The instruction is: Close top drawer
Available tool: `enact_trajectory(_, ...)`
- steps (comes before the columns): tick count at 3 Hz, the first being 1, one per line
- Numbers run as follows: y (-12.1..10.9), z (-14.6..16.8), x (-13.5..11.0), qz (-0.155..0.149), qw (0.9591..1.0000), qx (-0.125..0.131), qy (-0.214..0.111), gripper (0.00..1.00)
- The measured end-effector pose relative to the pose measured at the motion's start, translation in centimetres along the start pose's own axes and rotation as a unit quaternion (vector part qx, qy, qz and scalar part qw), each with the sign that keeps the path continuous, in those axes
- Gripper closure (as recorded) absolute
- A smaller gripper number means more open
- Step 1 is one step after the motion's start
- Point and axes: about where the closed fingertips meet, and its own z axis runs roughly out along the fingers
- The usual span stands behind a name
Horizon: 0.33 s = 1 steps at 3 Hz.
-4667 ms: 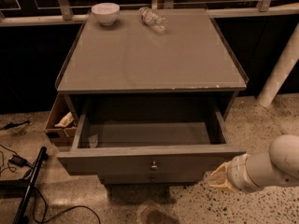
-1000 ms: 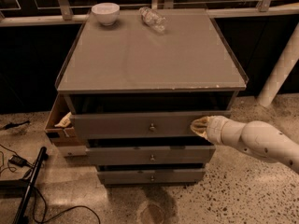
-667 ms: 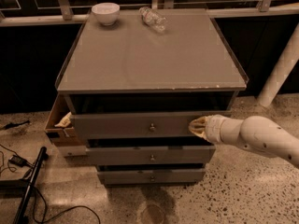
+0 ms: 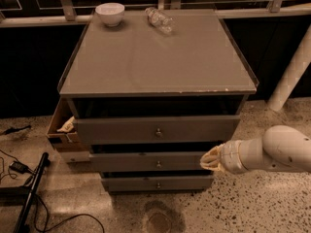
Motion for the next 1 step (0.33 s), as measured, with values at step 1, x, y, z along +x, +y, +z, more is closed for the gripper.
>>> enact_trajectory(1, 0.39, 0.08, -0.16, 0.000, 1.0000, -0.008, -0.003, 0.76)
